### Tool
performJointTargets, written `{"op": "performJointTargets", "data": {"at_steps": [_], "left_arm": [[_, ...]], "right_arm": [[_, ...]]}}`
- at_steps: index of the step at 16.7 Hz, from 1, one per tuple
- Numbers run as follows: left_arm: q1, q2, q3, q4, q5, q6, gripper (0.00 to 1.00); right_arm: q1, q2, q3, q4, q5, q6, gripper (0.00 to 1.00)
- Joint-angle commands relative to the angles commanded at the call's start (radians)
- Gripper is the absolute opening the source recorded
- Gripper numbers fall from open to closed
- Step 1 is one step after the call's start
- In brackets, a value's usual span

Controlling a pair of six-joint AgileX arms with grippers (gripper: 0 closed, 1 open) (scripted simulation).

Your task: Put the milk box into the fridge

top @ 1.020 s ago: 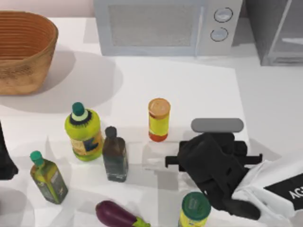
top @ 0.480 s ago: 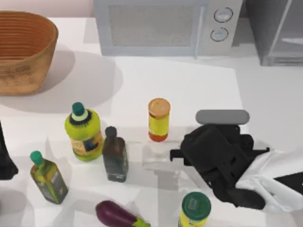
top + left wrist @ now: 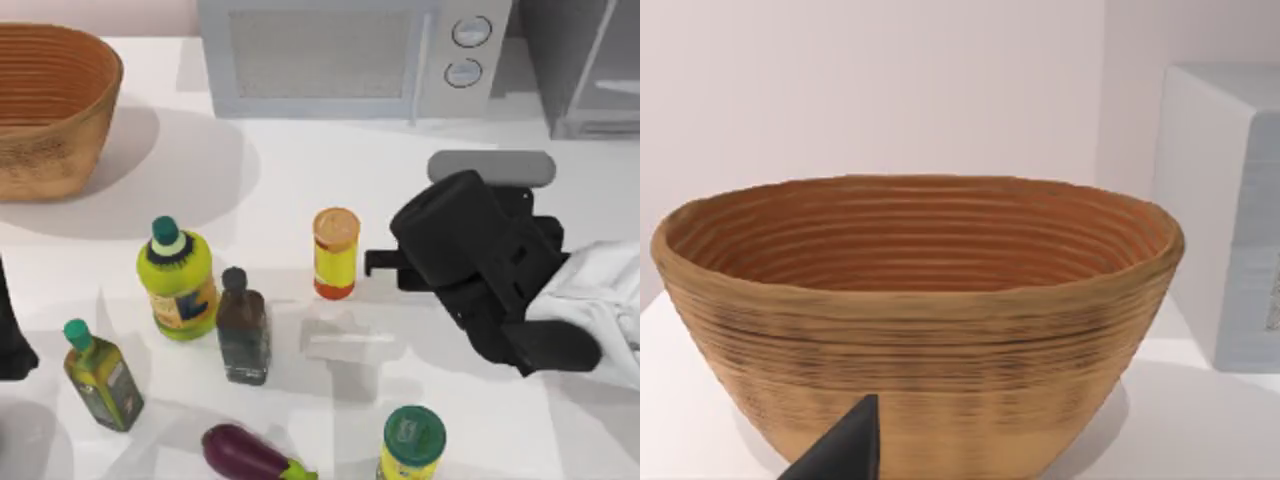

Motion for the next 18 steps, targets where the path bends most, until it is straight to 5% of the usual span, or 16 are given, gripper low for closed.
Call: {"op": "performJointTargets", "data": {"at_steps": [12,18], "left_arm": [[0.0,0.0,0.0,0.0,0.0,0.0,1.0],[0.0,0.0,0.0,0.0,0.0,0.0,1.0]], "right_arm": [[0.02,-0.095,0.078,-0.144,-0.007,-0.015,0.0],[-0.214,-0.348,-0.18,-0.141,-0.145,-0.212,0.0]]}}
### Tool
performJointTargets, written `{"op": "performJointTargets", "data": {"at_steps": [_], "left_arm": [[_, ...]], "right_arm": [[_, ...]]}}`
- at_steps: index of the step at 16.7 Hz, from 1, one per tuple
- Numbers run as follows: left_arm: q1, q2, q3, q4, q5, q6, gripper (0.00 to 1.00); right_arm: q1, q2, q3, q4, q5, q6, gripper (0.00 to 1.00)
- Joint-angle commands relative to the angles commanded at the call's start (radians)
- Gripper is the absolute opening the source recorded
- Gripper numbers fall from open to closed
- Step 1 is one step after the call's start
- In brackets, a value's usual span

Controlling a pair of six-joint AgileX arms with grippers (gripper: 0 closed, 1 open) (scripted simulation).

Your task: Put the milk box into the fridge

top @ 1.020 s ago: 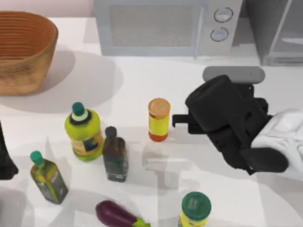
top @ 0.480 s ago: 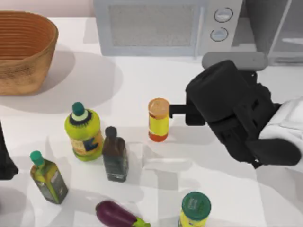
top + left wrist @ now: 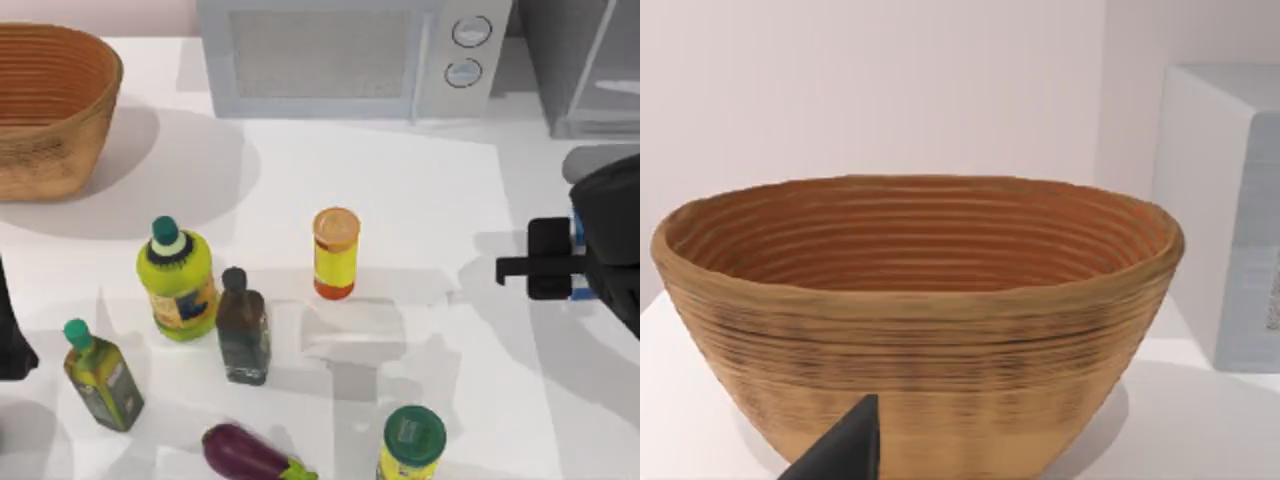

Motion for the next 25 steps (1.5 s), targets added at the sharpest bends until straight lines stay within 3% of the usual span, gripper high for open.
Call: {"op": "performJointTargets", "data": {"at_steps": [7,13,17,25], "left_arm": [[0.0,0.0,0.0,0.0,0.0,0.0,1.0],[0.0,0.0,0.0,0.0,0.0,0.0,1.0],[0.0,0.0,0.0,0.0,0.0,0.0,1.0],[0.0,0.0,0.0,0.0,0.0,0.0,1.0]], "right_arm": [[-0.349,-0.669,-0.413,0.065,-0.253,-0.272,0.0],[-0.56,-1.133,-0.631,0.21,-0.469,-0.386,0.0],[-0.618,-1.24,-0.68,0.275,-0.545,-0.405,0.0],[-0.623,-1.175,-0.633,0.328,-0.558,-0.401,0.0]]}}
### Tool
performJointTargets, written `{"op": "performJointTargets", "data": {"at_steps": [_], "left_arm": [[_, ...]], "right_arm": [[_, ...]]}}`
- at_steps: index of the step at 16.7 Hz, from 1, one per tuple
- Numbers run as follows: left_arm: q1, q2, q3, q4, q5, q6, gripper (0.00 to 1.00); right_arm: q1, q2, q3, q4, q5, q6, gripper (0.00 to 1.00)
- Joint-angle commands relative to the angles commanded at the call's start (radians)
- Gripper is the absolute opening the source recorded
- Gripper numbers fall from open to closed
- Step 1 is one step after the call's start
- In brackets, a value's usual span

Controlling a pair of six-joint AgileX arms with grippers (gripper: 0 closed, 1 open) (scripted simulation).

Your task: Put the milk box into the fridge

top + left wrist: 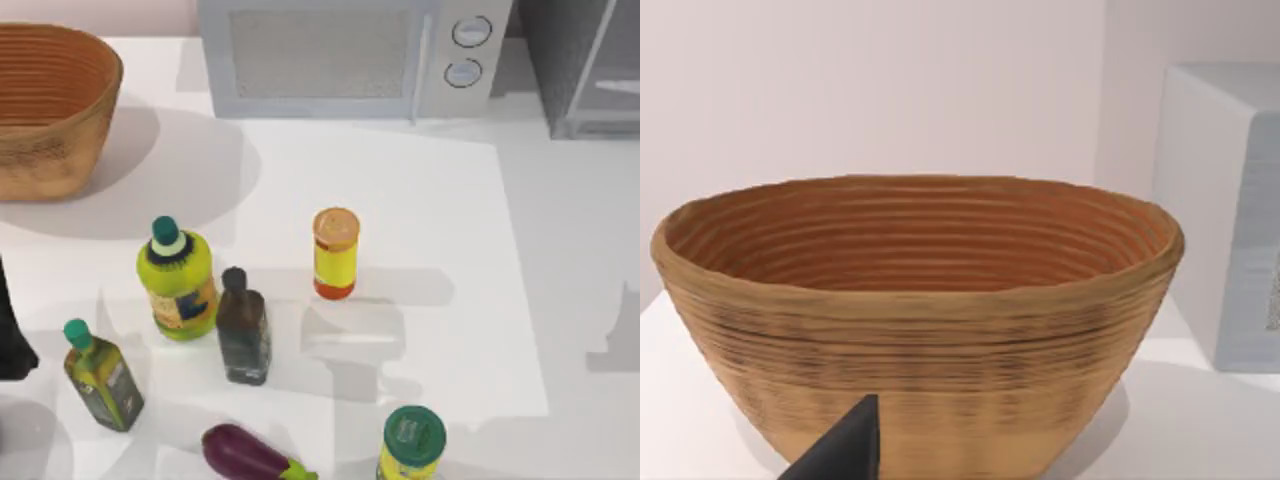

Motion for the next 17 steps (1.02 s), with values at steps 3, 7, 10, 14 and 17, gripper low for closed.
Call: {"op": "performJointTargets", "data": {"at_steps": [3,7,10,14,17], "left_arm": [[0.0,0.0,0.0,0.0,0.0,0.0,1.0],[0.0,0.0,0.0,0.0,0.0,0.0,1.0],[0.0,0.0,0.0,0.0,0.0,0.0,1.0],[0.0,0.0,0.0,0.0,0.0,0.0,1.0],[0.0,0.0,0.0,0.0,0.0,0.0,1.0]], "right_arm": [[-0.02,0.158,0.104,0.125,-0.032,0.002,0.0],[-0.06,0.513,0.296,0.357,-0.089,0.004,0.0],[-0.099,0.875,0.453,0.549,-0.134,0.006,0.0],[-0.159,1.385,0.647,0.79,-0.184,0.009,0.0],[-0.204,1.705,0.767,0.94,-0.211,0.011,0.0]]}}
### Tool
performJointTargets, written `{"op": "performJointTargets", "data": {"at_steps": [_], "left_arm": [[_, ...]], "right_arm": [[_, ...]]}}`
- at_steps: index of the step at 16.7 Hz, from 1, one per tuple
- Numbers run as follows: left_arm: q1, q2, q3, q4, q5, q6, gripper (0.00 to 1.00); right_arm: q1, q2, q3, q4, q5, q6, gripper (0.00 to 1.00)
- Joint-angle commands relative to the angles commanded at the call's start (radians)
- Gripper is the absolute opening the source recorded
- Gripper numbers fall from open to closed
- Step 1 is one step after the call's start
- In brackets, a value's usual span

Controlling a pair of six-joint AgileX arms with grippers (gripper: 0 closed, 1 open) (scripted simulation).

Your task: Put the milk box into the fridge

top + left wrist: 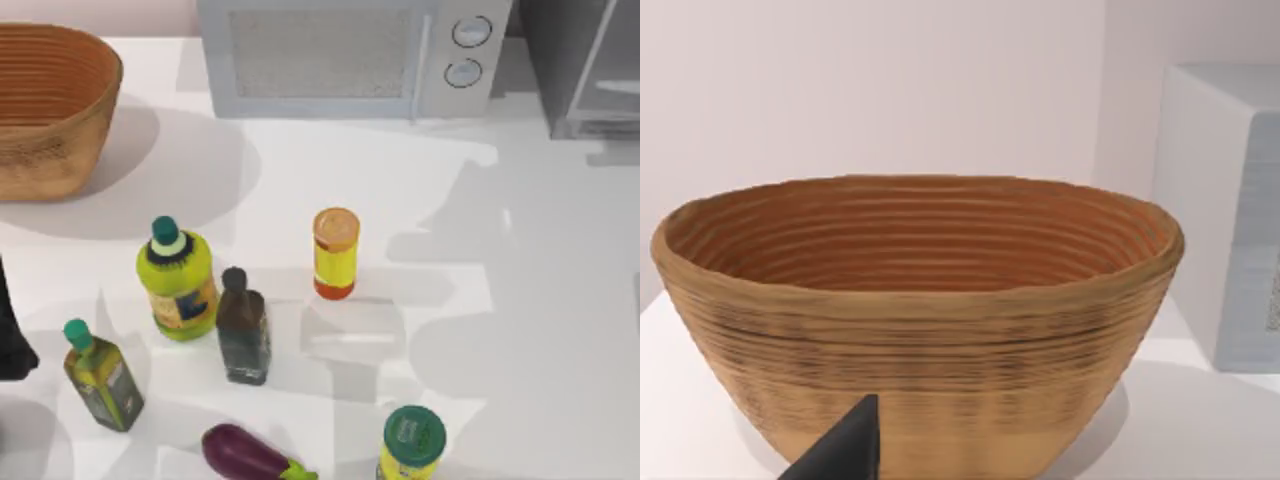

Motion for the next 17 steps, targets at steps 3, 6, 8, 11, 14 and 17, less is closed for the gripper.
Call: {"op": "performJointTargets", "data": {"at_steps": [3,6,8,11,14,17], "left_arm": [[0.0,0.0,0.0,0.0,0.0,0.0,1.0],[0.0,0.0,0.0,0.0,0.0,0.0,1.0],[0.0,0.0,0.0,0.0,0.0,0.0,1.0],[0.0,0.0,0.0,0.0,0.0,0.0,1.0],[0.0,0.0,0.0,0.0,0.0,0.0,1.0],[0.0,0.0,0.0,0.0,0.0,0.0,1.0]], "right_arm": [[-0.038,0.229,0.091,0.113,-0.018,0.001,0.0],[-0.063,0.363,0.146,0.184,-0.029,0.001,0.0],[-0.07,0.399,0.161,0.203,-0.032,0.0,0.0],[-0.07,0.402,0.162,0.204,-0.032,0.0,0.0],[-0.065,0.402,0.159,0.2,-0.032,0.002,0.0],[-0.06,0.43,0.223,0.163,-0.026,0.002,0.0]]}}
